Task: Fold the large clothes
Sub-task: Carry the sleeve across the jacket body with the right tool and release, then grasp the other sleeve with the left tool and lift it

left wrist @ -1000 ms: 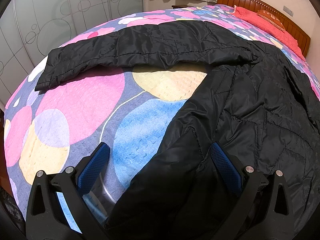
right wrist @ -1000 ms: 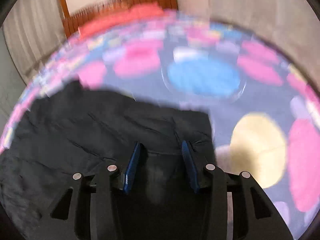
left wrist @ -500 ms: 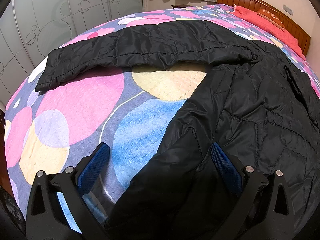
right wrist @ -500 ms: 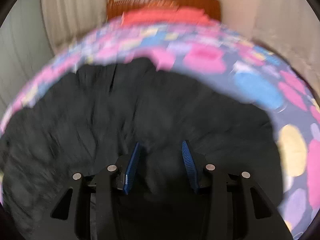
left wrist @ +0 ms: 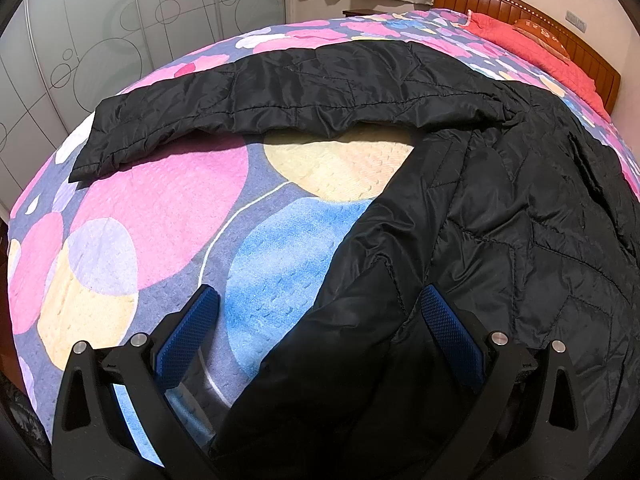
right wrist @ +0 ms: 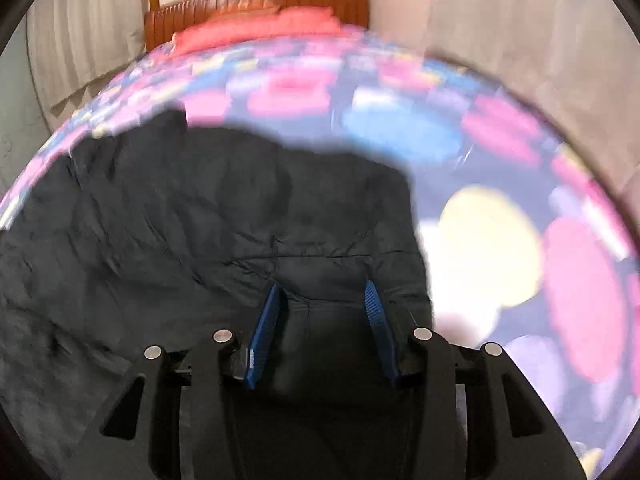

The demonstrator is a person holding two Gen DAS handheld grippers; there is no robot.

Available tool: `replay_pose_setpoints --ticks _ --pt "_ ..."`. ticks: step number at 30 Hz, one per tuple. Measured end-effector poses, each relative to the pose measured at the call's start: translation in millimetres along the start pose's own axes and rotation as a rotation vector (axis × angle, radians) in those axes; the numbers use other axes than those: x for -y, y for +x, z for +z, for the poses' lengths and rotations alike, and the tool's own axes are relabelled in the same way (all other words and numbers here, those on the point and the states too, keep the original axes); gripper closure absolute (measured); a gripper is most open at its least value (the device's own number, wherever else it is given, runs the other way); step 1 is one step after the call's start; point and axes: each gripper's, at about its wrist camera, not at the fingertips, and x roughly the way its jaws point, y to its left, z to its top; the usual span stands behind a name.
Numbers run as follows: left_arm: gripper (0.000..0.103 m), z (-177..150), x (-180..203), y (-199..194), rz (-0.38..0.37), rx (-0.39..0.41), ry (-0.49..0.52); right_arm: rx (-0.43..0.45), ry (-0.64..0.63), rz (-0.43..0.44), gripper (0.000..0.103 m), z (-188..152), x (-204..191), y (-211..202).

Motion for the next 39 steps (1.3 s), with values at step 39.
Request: replay_pose_setpoints --ticks 39 --pt "0.017 80.9 -196.7 47.9 -0.143 0.205 -0.612 0.078 -0.015 0.045 0.03 -18.8 -29.9 -10.3"
